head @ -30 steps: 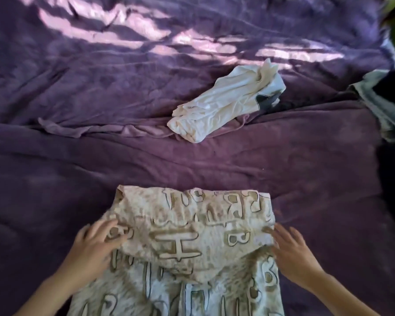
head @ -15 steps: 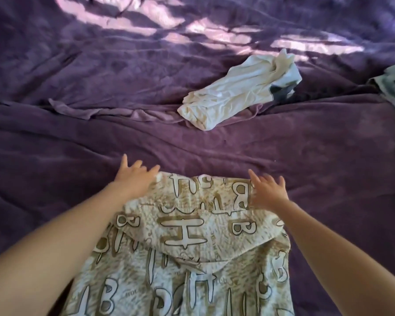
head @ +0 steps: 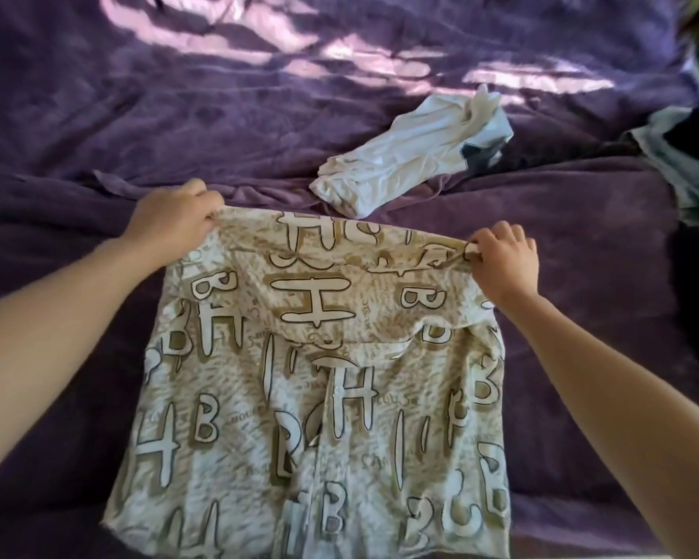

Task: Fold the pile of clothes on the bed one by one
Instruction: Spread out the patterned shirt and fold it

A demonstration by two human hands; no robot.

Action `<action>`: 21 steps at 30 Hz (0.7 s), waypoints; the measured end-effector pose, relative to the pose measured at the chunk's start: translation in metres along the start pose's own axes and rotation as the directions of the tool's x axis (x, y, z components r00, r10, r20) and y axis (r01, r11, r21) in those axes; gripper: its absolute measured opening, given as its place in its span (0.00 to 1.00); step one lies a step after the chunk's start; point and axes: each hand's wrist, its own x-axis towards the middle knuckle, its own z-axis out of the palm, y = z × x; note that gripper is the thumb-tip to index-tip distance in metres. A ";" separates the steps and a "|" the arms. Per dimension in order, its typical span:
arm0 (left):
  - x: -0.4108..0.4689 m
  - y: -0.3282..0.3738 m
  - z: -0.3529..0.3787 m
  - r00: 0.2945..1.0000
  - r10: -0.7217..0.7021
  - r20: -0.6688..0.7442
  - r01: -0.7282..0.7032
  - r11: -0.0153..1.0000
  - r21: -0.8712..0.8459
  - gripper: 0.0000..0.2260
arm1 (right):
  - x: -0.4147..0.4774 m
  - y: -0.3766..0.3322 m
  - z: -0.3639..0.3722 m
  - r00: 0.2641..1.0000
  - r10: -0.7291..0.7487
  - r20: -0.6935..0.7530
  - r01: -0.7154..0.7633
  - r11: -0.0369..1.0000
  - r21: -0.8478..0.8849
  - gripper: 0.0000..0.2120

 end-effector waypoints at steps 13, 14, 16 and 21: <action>-0.237 0.020 0.069 0.975 0.202 0.096 -0.196 0.978 -0.074 0.15 | -0.208 0.026 0.056 0.778 -0.448 0.441 0.461 0.883 0.084 0.22; -0.253 0.022 0.076 0.958 0.211 0.192 -0.210 0.977 -0.026 0.18 | -0.216 0.026 0.064 0.708 -0.417 0.570 0.484 0.874 0.039 0.26; -0.269 0.023 0.087 0.903 0.175 0.392 -0.210 0.977 0.047 0.23 | -0.220 0.019 0.070 0.674 -0.377 0.635 0.513 0.858 -0.035 0.22; -0.221 0.041 0.073 0.973 0.042 0.229 -0.039 0.999 -0.018 0.13 | -0.176 -0.015 0.052 0.875 -0.291 0.387 0.333 0.942 -0.046 0.14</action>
